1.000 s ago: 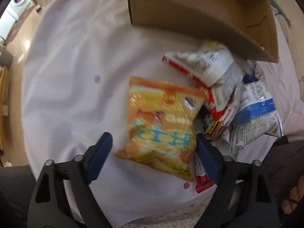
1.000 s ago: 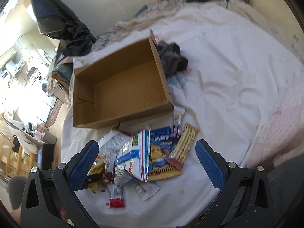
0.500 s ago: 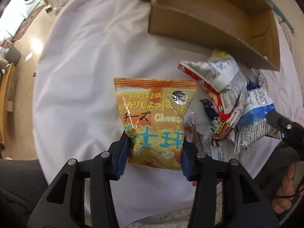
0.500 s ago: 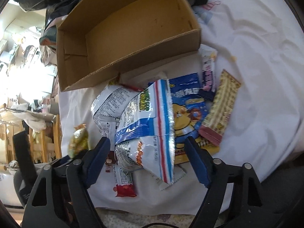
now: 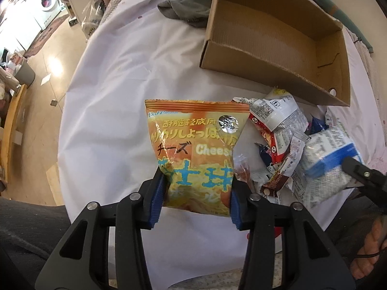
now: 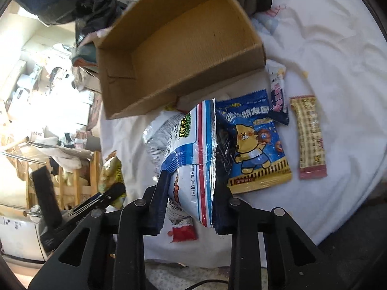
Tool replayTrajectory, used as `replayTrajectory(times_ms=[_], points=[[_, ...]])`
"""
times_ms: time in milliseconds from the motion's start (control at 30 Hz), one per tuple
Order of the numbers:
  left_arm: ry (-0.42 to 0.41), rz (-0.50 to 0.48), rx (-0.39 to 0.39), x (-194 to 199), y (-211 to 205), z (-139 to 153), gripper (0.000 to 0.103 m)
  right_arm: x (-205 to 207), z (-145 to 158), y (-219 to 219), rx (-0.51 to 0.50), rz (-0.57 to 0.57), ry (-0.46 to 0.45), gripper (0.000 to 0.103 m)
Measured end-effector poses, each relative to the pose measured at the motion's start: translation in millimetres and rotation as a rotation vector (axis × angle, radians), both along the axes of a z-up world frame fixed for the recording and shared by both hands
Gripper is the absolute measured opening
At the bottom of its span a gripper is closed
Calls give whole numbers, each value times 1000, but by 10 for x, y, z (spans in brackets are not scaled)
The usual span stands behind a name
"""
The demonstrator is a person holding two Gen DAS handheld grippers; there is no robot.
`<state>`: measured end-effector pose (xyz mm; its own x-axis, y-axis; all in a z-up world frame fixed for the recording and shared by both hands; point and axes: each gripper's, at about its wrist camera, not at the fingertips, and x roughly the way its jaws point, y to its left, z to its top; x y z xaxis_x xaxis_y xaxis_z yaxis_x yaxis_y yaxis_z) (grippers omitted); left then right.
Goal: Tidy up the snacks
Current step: 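Carry both bags over the cardboard box and open both tools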
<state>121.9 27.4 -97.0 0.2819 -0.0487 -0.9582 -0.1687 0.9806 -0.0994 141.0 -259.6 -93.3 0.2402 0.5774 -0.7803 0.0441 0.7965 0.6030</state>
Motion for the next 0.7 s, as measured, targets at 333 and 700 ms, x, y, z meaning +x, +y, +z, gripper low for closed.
replayTrajectory(times_ms=[333,700], points=[[-259,22,24,69,80,838,41,-199,884,-508,121,-88,-275,30],[-340,-74,74,837,-168,1154,41,577,911,-361,131,-113,-325,30]])
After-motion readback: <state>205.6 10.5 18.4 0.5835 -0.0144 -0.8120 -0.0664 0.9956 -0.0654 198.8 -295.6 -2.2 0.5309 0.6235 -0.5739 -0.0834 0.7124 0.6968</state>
